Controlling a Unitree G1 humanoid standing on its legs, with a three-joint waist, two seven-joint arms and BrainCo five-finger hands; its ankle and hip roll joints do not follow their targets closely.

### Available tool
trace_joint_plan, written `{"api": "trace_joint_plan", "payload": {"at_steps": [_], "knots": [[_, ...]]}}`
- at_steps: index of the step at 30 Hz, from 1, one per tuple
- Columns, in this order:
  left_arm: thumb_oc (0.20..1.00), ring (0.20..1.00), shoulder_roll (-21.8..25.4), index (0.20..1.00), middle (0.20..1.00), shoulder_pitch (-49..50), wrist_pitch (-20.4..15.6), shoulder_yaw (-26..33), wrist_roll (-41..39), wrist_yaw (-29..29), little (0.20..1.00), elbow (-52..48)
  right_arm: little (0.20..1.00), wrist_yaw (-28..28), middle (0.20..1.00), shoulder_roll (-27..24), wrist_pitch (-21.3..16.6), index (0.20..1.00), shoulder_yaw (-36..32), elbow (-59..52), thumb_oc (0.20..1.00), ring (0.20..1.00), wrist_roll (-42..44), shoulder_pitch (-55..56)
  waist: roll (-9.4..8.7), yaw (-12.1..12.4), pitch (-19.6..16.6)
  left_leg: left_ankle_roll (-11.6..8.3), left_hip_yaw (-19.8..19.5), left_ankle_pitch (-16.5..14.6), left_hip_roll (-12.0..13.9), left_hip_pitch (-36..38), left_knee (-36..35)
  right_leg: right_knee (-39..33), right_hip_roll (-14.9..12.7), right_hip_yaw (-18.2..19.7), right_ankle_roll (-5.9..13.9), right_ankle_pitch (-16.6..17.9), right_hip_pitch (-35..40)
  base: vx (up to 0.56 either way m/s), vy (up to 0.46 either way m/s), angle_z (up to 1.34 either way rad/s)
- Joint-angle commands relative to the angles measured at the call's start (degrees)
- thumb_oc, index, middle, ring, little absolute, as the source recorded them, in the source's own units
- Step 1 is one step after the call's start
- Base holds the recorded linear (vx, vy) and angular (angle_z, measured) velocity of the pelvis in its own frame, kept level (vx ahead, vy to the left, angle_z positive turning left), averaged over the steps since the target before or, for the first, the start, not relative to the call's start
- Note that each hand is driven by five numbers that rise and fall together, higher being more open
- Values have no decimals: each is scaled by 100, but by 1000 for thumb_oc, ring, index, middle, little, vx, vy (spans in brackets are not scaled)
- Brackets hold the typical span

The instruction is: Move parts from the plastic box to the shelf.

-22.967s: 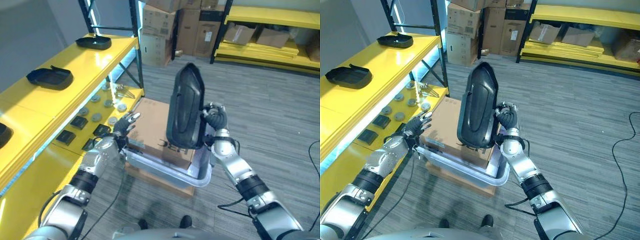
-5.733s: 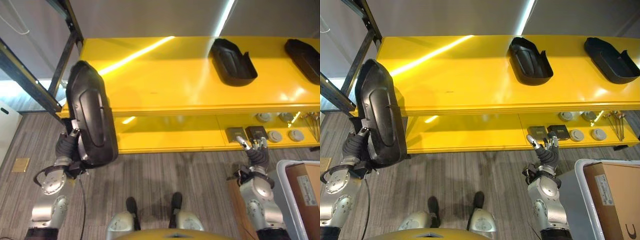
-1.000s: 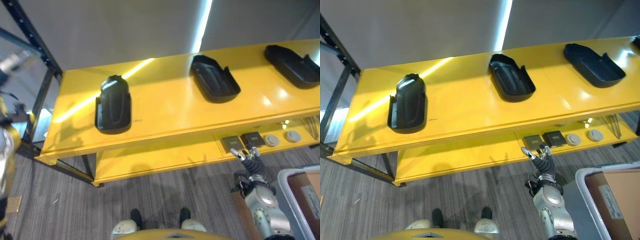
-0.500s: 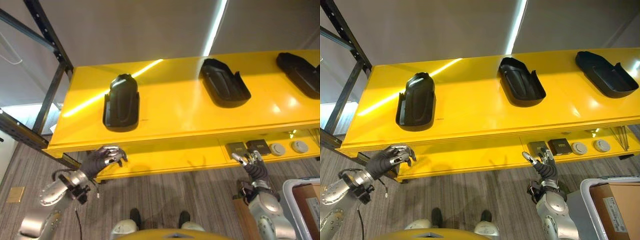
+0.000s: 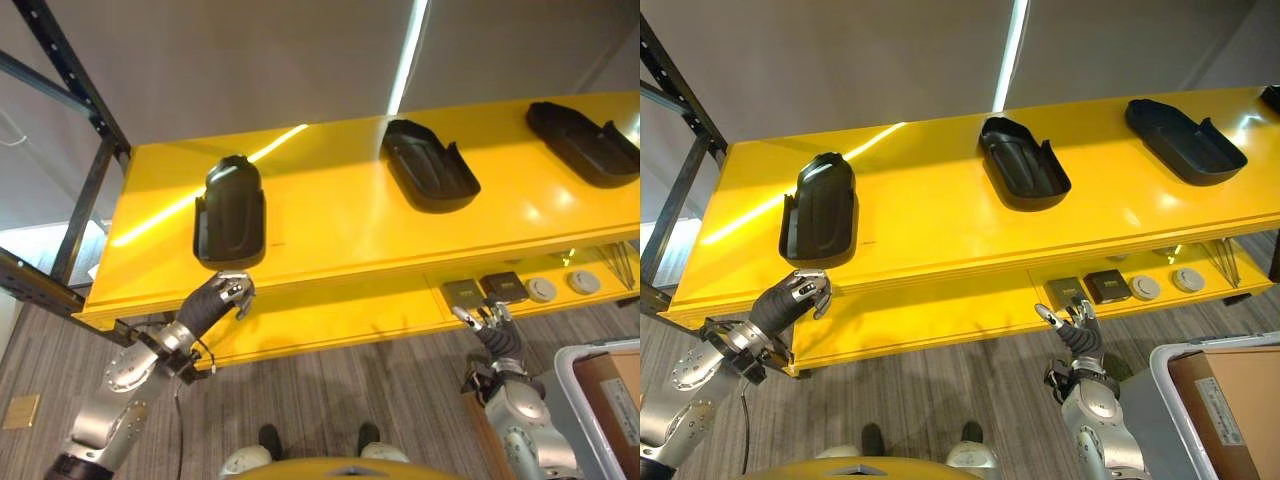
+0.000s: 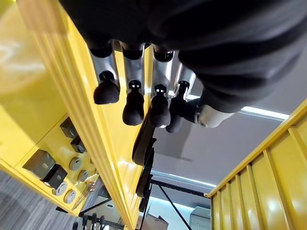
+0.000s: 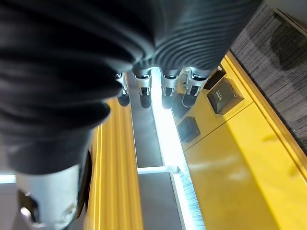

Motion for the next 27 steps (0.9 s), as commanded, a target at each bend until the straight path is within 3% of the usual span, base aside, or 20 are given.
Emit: {"api": "trace_joint_plan", "payload": {"at_steps": [1, 16, 20, 27], "knots": [[200, 200, -127, 200, 200, -367, -477, 184, 63, 391, 200, 153, 1000, -53, 1000, -78, -316, 1000, -98, -80, 1000, 1000, -129, -247, -151, 48, -146, -78, 295, -285, 512, -149, 393, 414, -335, 96, 306, -322, -289, 4, -2, -8], [200, 200, -416, 200, 200, -713, -623, 233, 624, 1414, 200, 1087, 1000, 104, 1000, 6, -300, 1000, -58, 107, 1000, 1000, -240, -320, -198, -96, -174, -121, 399, -289, 531, -90, 355, 347, -291, 247, 313, -298, -316, -2, -3, -5], [200, 200, -486, 200, 200, -807, -595, 292, 542, 1534, 200, 1285, 1000, 151, 1000, -14, -256, 1000, -84, 150, 1000, 1000, -227, -389, -199, -111, -167, -133, 409, -280, 539, -83, 353, 347, -288, 262, 311, -295, -316, -1, 2, -7], [200, 200, -543, 200, 200, -1105, -848, 305, 816, 1681, 200, 1516, 1000, 212, 1000, -4, -190, 1000, -27, 181, 1000, 1000, -282, -507, -185, -179, -157, -150, 432, -259, 558, -59, 340, 380, -280, 303, 309, -308, -330, 1, 1, -1]]}}
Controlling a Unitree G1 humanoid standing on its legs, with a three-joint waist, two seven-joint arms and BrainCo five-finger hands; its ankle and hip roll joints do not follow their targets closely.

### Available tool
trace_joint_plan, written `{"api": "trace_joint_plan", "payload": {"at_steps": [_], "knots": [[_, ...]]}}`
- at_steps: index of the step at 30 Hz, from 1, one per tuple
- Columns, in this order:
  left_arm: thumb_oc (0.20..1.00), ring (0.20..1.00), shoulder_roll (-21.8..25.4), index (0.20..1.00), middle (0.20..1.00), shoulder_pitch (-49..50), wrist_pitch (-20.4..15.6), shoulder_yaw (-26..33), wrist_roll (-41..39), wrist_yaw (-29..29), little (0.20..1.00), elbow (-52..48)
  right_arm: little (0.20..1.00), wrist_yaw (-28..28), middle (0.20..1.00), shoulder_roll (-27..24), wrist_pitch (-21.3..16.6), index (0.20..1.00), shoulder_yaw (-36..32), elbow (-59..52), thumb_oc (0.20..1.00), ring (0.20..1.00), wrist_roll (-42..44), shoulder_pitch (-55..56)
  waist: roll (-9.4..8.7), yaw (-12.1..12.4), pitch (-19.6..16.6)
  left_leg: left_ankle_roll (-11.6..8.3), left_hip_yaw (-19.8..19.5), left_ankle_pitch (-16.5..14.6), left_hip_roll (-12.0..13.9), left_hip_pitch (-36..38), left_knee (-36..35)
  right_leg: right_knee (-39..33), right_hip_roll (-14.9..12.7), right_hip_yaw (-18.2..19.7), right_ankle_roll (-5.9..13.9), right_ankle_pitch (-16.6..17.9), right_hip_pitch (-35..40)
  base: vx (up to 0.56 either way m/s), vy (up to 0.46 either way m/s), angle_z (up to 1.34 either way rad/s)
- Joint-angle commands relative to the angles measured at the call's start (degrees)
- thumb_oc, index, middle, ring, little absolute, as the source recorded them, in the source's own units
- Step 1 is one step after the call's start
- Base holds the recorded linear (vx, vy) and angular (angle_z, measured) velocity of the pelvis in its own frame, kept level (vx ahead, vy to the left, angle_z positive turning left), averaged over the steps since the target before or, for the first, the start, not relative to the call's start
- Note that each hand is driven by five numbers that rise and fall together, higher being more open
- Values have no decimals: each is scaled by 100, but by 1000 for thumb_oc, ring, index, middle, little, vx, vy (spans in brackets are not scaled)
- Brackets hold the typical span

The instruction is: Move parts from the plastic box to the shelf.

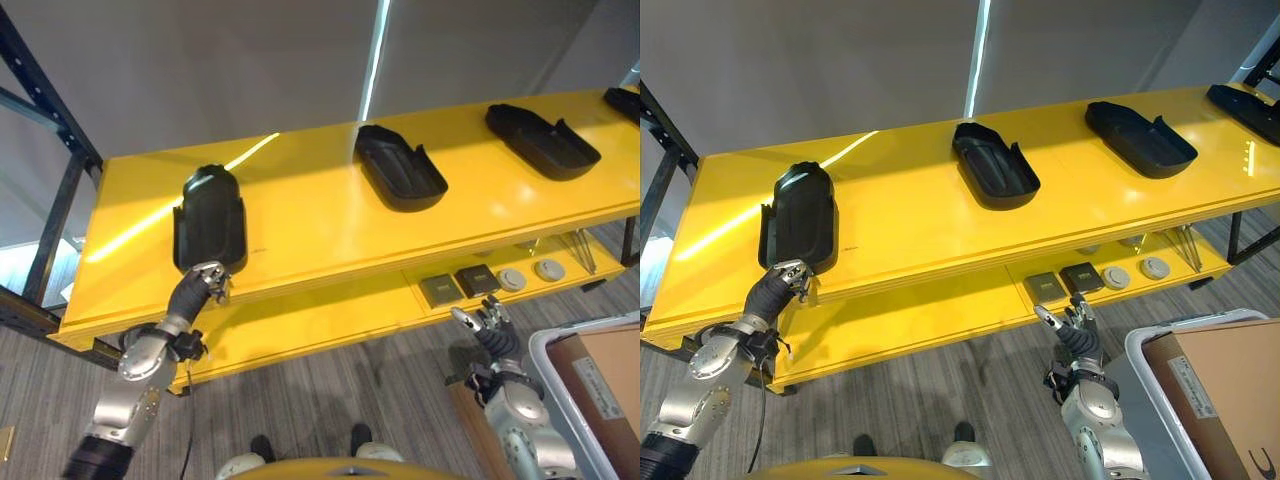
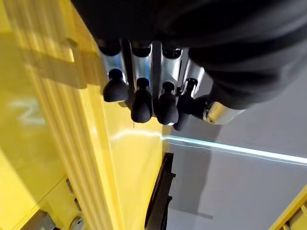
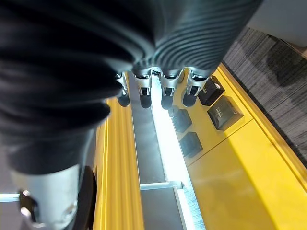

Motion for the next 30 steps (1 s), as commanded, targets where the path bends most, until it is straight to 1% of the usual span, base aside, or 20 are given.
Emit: {"api": "trace_joint_plan", "payload": {"at_steps": [1, 5, 9, 15, 19, 23, 30], "knots": [[200, 200, -18, 200, 200, -563, -493, 286, 164, 125, 200, 89, 1000, 98, 1000, -26, -202, 1000, -31, 127, 1000, 1000, -234, -491, -44, 8, -22, -152, 197, -216, 531, -164, 334, 380, -311, 56, 315, -381, -239, 0, 0, 0], [200, 200, -21, 200, 200, -717, -469, 276, 168, 218, 200, 74, 1000, 110, 1000, 0, -186, 1000, -3, 159, 1000, 1000, -293, -550, -35, -15, -26, -160, 201, -208, 528, -139, 321, 367, -312, 53, 314, -377, -213, 0, 0, 0], [200, 200, -74, 200, 200, -983, -366, 251, -173, 393, 200, 296, 1000, 113, 1000, -2, -133, 1000, 45, 230, 1000, 1000, -308, -649, -24, -66, -62, -176, 224, -198, 533, -102, 296, 375, -307, 64, 317, -392, -196, 5, 0, -1], [200, 200, -169, 200, 200, -1253, -386, 193, -104, 617, 200, 665, 1000, 139, 1000, 21, -140, 1000, 100, 292, 1000, 1000, -348, -678, -22, -151, -101, -181, 272, -199, 539, -60, 281, 378, -297, 105, 318, -405, -188, 13, 0, -7], [200, 200, -261, 200, 200, -1449, -464, 170, -35, 819, 200, 1075, 1000, 157, 1000, 15, -143, 1000, 153, 343, 1000, 1000, -367, -746, -21, -215, -120, -191, 314, -197, 542, -44, 280, 391, -283, 149, 316, -422, -199, 9, -1, -6], [200, 200, -269, 200, 200, -1563, -487, 289, 26, 1028, 200, 1514, 1000, 246, 1000, -21, -160, 1000, 148, 413, 1000, 1000, -399, -749, -16, -282, -121, -200, 369, -206, 551, -40, 314, 410, -270, 189, 306, -444, -210, 5, 2, -2], [200, 200, -247, 200, 200, -1885, -649, 410, 124, 1190, 200, 2426, 1000, 352, 1000, -151, -169, 1000, 156, 560, 1000, 1000, -363, -844, 8, -369, -91, -216, 427, -199, 564, -64, 344, 442, -276, 227, 307, -460, -256, -5, 13, -7]]}}
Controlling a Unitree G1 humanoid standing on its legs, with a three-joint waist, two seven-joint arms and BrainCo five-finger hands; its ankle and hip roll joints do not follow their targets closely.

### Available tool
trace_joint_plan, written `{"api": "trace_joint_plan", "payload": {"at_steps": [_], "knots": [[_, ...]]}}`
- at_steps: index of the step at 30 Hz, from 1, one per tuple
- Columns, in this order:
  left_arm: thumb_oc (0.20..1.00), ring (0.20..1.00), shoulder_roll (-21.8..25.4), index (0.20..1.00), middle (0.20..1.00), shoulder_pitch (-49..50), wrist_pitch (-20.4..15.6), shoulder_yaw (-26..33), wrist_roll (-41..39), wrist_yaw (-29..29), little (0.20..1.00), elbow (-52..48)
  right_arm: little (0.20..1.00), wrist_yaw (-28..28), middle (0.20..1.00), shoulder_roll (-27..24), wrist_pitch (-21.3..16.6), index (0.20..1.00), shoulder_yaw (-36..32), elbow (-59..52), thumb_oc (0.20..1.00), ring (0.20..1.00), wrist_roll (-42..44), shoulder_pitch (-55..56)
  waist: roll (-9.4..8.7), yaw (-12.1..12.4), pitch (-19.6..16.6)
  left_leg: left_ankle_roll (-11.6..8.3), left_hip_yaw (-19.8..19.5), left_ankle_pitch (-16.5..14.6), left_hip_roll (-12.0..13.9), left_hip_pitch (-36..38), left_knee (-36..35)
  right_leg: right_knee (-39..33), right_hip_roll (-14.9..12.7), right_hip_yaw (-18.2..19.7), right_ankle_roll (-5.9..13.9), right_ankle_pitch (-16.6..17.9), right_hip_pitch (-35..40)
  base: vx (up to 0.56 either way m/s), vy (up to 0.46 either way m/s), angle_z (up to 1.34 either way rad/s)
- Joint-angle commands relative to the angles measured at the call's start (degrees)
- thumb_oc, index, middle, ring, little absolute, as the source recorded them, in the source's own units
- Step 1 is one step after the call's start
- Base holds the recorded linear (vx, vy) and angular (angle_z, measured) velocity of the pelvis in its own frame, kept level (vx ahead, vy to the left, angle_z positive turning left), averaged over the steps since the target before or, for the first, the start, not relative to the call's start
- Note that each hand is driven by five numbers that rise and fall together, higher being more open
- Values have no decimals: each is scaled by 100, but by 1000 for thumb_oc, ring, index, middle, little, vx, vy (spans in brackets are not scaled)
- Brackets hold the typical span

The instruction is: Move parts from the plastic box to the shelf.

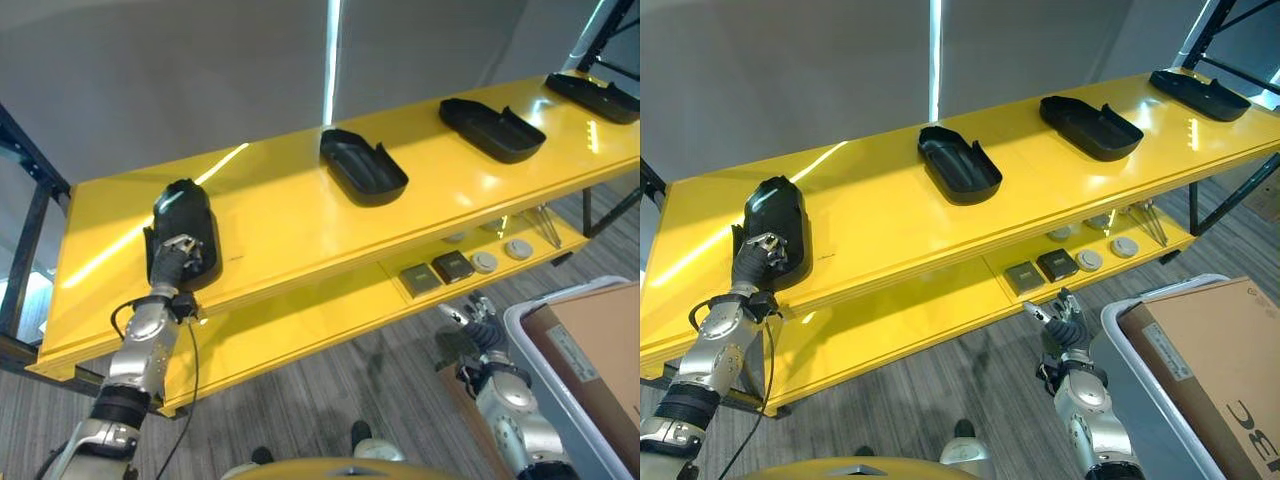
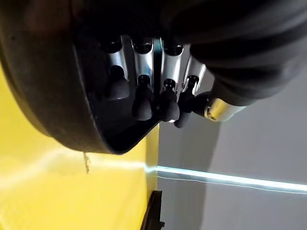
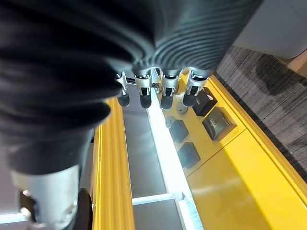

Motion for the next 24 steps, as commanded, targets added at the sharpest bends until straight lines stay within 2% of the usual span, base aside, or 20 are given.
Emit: {"api": "trace_joint_plan", "payload": {"at_steps": [1, 6, 8, 14, 17, 18, 20, 22, 23, 24], "knots": [[200, 200, 90, 200, 200, -383, -322, 73, 112, 123, 200, 269, 1000, 155, 1000, -241, -291, 1000, 59, 128, 1000, 1000, -146, -425, -67, 53, -18, -212, 146, -195, 528, -200, 377, 442, -306, -43, 332, -525, -219, -15, 22, -3], [200, 200, 96, 200, 200, -517, -455, 140, 77, 206, 200, 680, 1000, 59, 1000, -283, -84, 1000, 74, 226, 1000, 1000, -216, -412, -63, 8, -13, -222, 176, -198, 532, -219, 389, 449, -310, -38, 340, -537, -237, -2, 2, -1], [200, 200, 104, 200, 200, -632, -555, 172, 59, 166, 200, 900, 1000, -80, 1000, -293, 187, 1000, 92, 486, 1000, 1000, -323, -382, -67, -34, 6, -232, 192, -203, 536, -227, 401, 473, -316, -39, 354, -552, -252, 0, 0, 0], [200, 200, 197, 200, 200, -768, -520, 138, 41, 236, 200, 799, 1000, -219, 1000, -210, 378, 1000, 193, 1790, 1000, 1000, -682, -254, -80, -33, 85, -230, 208, -224, 557, -289, 453, 511, -311, -34, 359, -569, -308, 0, 0, 0], [200, 200, 241, 200, 200, -827, -388, 134, 39, 276, 200, 671, 1000, -68, 1000, -150, 580, 1000, 233, 2503, 1000, 1000, -873, -139, -96, -21, 117, -220, 211, -248, 568, -302, 474, 525, -300, -27, 352, -585, -313, 0, 0, 0], [200, 200, 275, 200, 200, -862, -296, 143, 29, 280, 200, 596, 1000, 137, 1000, -128, 686, 1000, 250, 2991, 1000, 1000, -917, -57, -106, -6, 128, -220, 207, -256, 573, -300, 486, 518, -291, -31, 346, -588, -295, 0, 0, 0], [200, 200, 288, 200, 200, -904, -214, 143, 39, 263, 200, 554, 1000, 363, 1000, -67, 692, 1000, 253, 3652, 1000, 1000, -1200, 4, -116, 22, 136, -211, 206, -272, 581, -294, 501, 508, -289, -40, 343, -587, -267, 30, -31, 1], [200, 200, 303, 200, 200, -1028, -97, 82, 83, 282, 200, 518, 1000, 727, 1000, 30, 869, 1000, 295, 4728, 1000, 1000, -1633, -8, -129, 86, 153, -201, 175, -298, 592, -314, 532, 509, -280, -47, 341, -601, -250, 24, -40, 3], [200, 200, 309, 200, 200, -1044, -94, 56, 96, 288, 200, 504, 1000, 929, 1000, 46, 1127, 1000, 330, 4962, 1000, 1000, -1748, -27, -131, 107, 162, -200, 162, -301, 595, -312, 536, 510, -275, -48, 338, -604, -242, 23, -32, 1], [200, 200, 320, 200, 200, -1070, -79, 36, 97, 280, 200, 500, 1000, 1037, 1000, 93, 1174, 1000, 368, 5224, 1000, 1000, -1908, -28, -131, 126, 170, -201, 159, -307, 599, -311, 543, 507, -273, -50, 337, -608, -230, 0, 0, 0]]}}
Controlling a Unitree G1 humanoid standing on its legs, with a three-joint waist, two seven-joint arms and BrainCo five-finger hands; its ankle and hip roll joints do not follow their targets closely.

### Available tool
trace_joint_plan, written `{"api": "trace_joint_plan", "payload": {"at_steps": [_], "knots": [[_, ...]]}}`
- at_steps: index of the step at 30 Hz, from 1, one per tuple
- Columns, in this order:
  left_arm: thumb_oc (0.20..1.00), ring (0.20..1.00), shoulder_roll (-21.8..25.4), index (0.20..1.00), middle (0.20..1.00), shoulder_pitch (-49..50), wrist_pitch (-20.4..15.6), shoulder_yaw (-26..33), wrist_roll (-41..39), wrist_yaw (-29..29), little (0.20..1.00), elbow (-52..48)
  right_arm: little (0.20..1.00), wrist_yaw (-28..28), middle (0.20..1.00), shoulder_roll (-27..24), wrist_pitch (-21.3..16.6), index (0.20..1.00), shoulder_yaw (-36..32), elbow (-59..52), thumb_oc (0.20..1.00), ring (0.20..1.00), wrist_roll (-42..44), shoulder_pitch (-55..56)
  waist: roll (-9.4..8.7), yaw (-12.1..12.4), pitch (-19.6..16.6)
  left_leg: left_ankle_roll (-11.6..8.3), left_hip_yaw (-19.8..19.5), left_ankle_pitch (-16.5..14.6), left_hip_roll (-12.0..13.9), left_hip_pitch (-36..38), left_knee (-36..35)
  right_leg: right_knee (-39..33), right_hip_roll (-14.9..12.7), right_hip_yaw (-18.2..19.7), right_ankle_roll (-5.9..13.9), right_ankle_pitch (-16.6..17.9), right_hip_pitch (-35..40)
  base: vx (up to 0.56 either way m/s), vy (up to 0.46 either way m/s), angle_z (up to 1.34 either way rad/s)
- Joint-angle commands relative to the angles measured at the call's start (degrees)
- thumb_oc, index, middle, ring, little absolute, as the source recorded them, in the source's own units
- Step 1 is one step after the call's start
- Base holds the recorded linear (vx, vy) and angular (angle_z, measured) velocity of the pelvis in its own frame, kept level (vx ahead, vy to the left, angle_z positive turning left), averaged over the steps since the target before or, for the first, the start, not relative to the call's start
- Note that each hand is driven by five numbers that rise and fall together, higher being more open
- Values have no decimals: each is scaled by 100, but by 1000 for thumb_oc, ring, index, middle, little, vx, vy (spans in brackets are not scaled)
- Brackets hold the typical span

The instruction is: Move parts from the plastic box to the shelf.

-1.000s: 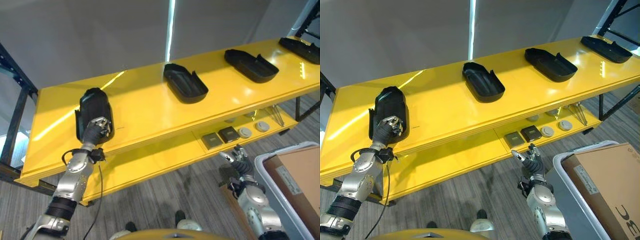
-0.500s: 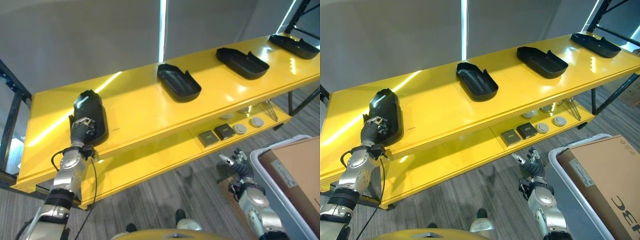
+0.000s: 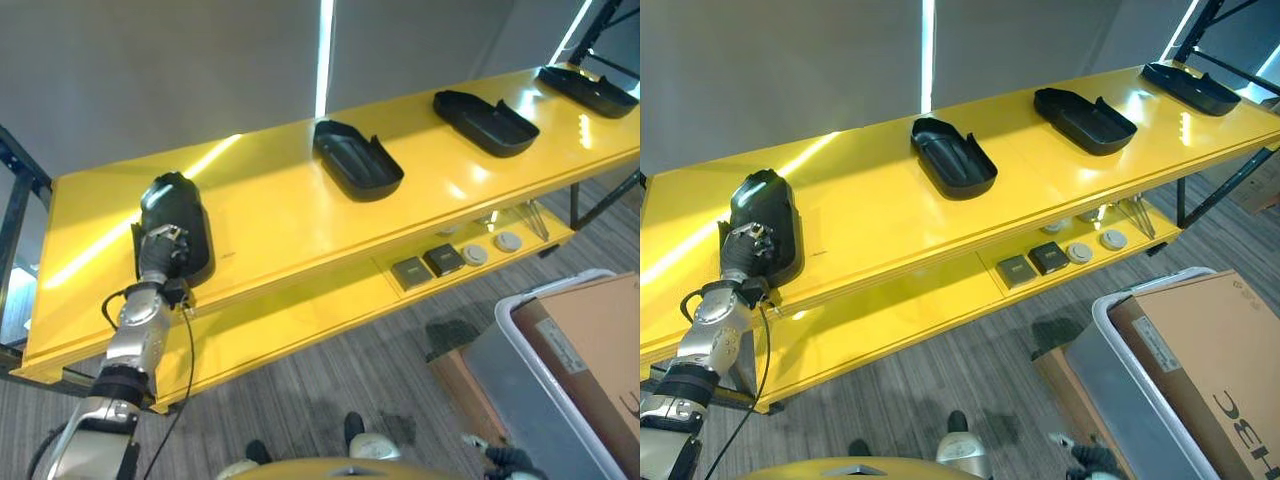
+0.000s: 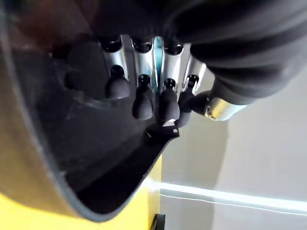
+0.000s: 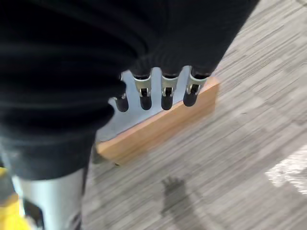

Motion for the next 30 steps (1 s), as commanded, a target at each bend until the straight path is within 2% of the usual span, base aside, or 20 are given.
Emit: {"api": "trace_joint_plan", "payload": {"at_steps": [1, 3, 9, 22, 27, 28, 30], "knots": [[200, 200, 226, 200, 200, -471, -64, 3, 118, 9, 200, -59, 1000, 425, 1000, -32, 379, 1000, 227, 142, 1000, 1000, -639, -120, 48, 126, 23, -142, 154, -242, 595, -189, 550, 506, -269, -38, 308, -582, -138, 28, -20, 4], [200, 200, 253, 200, 200, -564, -50, -95, 111, 38, 200, -70, 1000, 632, 1000, 6, 538, 1000, 344, 599, 1000, 1000, -919, -173, 58, 178, 41, -132, 104, -253, 598, -195, 565, 502, -266, -51, 294, -590, -114, 0, 0, 0], [200, 200, 342, 200, 200, -771, -38, -149, 145, 106, 200, 78, 1000, 817, 1000, 69, 636, 1000, 637, 651, 1000, 1000, -979, -202, 86, 172, 73, -135, 68, -253, 603, -215, 574, 519, -263, -56, 272, -613, -115, 4, 7, 4], [200, 200, 554, 200, 200, -1105, -101, 7, -8, 128, 200, 571, 1000, 739, 1000, 121, 533, 1000, 779, 557, 1000, 1000, -1231, -60, 143, 59, 23, -163, 115, -241, 615, -274, 598, 544, -256, -52, 248, -643, -163, 0, 1, 0], [200, 200, 586, 200, 200, -1261, -378, -19, -202, 143, 200, 677, 1000, 705, 1000, 130, 509, 1000, 826, 543, 1000, 1000, -1234, -70, 143, 34, 33, -162, 110, -247, 621, -314, 614, 554, -252, -29, 239, -652, -197, 0, 0, 0], [200, 200, 559, 200, 200, -1238, -624, 34, -70, 247, 200, 347, 1000, 712, 1000, 145, 411, 1000, 798, 630, 1000, 1000, -1280, -90, 135, 63, 44, -163, 96, -249, 616, -288, 601, 527, -245, -44, 222, -650, -158, 0, 0, 0], [200, 200, 602, 200, 200, -1227, -821, 64, 22, 399, 200, -52, 1000, 707, 1000, 163, 351, 1000, 773, 708, 1000, 1000, -1295, -95, 132, 92, 29, -169, 80, -239, 616, -263, 579, 512, -239, -65, 209, -649, -123, 1, -7, 4]]}}
